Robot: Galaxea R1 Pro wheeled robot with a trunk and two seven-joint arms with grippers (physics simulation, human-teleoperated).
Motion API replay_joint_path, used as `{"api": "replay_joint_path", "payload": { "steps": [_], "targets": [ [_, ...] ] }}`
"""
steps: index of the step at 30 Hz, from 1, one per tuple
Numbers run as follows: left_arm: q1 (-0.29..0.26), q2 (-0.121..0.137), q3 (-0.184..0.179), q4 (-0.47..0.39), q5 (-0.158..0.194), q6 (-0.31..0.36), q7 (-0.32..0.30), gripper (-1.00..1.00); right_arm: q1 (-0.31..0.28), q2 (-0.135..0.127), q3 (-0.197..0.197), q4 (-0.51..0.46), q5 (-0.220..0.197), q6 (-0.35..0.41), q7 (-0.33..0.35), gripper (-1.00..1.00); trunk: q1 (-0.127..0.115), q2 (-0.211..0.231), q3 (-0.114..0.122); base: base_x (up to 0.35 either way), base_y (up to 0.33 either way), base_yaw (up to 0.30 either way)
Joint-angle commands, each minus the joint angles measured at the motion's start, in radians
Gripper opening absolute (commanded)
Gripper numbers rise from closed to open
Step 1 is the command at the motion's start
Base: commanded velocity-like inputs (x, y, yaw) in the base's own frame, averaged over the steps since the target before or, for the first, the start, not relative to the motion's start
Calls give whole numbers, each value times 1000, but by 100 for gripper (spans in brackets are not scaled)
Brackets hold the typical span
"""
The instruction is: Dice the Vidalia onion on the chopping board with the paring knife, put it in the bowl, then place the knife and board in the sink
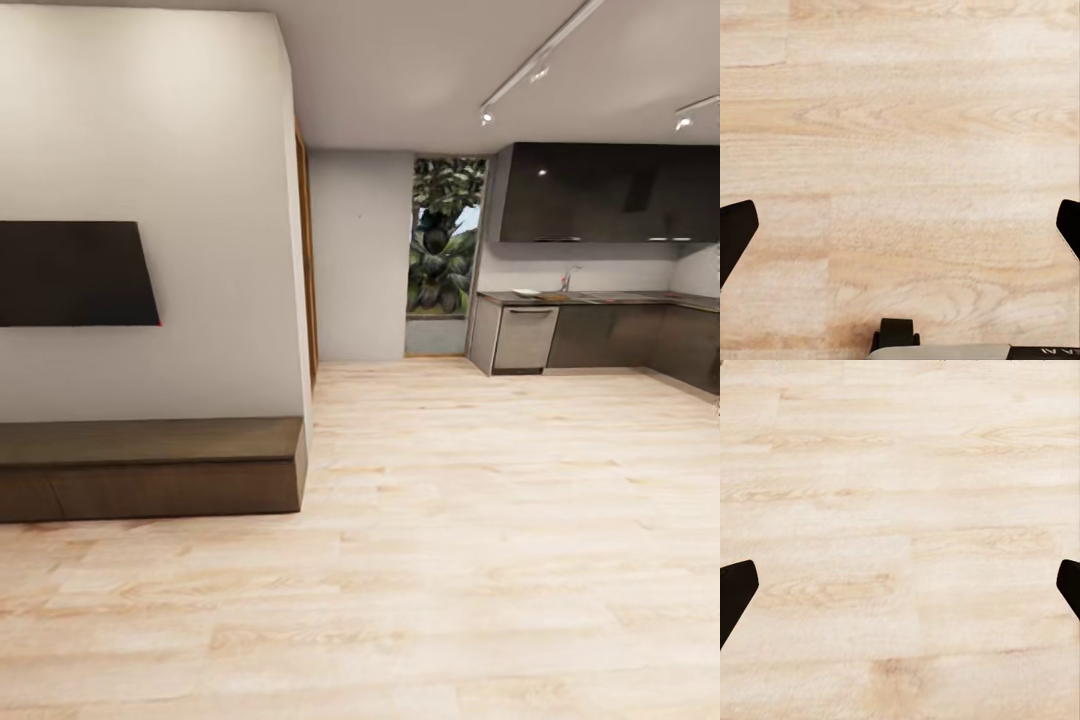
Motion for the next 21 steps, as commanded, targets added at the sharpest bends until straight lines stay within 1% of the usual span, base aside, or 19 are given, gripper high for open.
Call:
{"api": "replay_joint_path", "payload": {
  "steps": [1, 21],
  "targets": [
    [0, 0, 0, -1, 3, -1, 0, 100, 0, 0, 1, 0, 1, -2, -3, 100, 1, 0, -1, 322, 0, -116],
    [0, 0, 0, -1, 3, -1, 0, 100, 0, 0, 1, 0, 1, -2, -3, 100, 1, 0, -1, 322, 0, -130]
  ]
}}
